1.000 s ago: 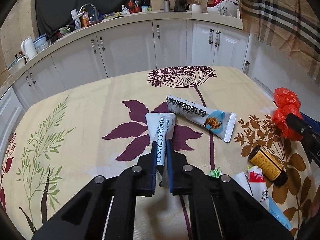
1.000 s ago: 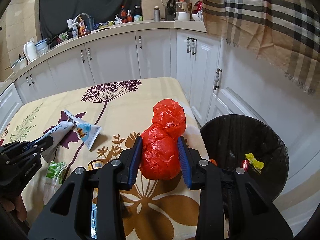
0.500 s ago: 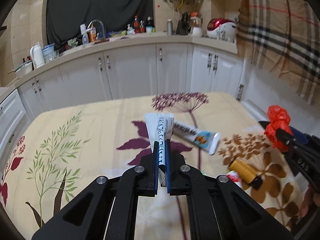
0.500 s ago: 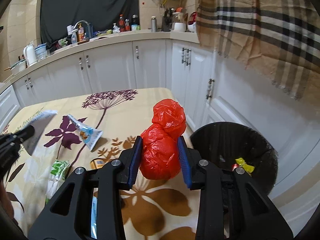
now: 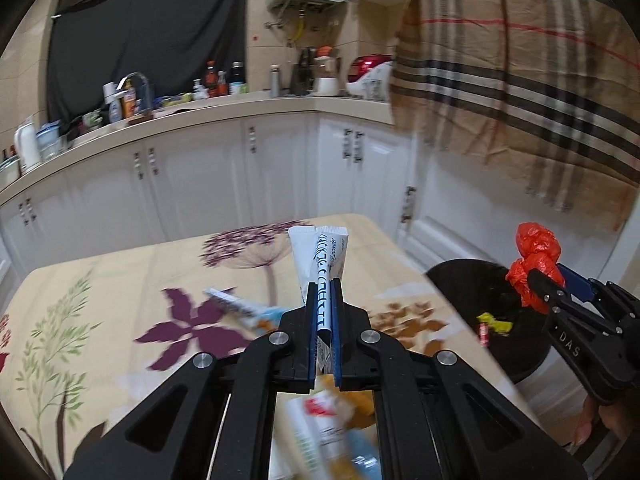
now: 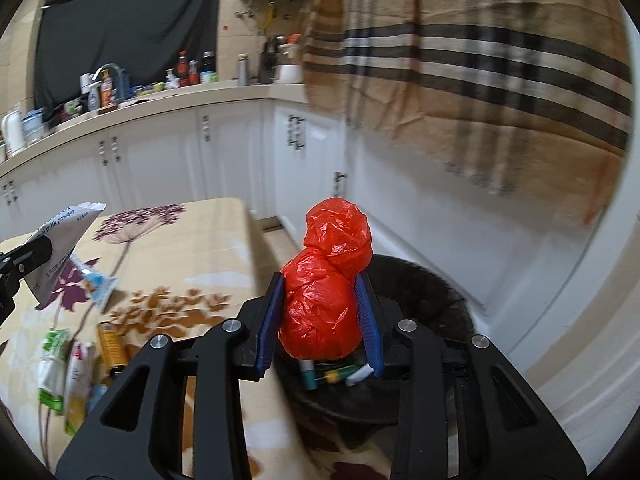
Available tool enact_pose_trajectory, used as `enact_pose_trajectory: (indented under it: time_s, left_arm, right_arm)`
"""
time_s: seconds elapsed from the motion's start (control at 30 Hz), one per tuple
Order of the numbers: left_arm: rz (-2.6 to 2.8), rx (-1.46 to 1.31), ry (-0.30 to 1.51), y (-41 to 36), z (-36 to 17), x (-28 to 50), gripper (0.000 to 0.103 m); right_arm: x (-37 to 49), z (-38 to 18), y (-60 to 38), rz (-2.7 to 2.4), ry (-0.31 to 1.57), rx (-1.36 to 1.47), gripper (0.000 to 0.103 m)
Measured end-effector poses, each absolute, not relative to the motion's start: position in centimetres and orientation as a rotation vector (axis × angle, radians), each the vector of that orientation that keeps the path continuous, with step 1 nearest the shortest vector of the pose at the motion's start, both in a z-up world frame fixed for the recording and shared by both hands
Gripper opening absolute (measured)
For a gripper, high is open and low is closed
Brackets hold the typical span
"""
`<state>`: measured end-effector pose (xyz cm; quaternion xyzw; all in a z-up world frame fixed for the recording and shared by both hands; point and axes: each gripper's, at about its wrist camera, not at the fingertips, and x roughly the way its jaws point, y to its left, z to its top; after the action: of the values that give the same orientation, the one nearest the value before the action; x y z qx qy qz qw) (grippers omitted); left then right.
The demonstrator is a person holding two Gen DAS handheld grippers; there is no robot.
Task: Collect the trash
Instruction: 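Carry the red bags and white tube over the bin and open both grippers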
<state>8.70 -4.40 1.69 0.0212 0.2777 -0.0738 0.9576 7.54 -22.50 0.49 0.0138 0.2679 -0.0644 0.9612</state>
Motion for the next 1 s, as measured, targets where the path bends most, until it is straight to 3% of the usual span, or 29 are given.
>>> enact_pose_trajectory:
  time_s: [0.43, 1.0]
  left_arm:
    - [-0.267, 0.128, 0.546, -13.6, 0.9, 11.0, 0.006]
    - [-0.292, 0.22, 0.591, -19.1, -1.4, 14.0, 0.006]
  right_arm:
    - [8.3, -1.0, -27.8, -0.251, 0.534, 0.035, 0.034]
    - [10.7, -3.1, -31.1, -0.276, 0.553, 0.065, 0.035]
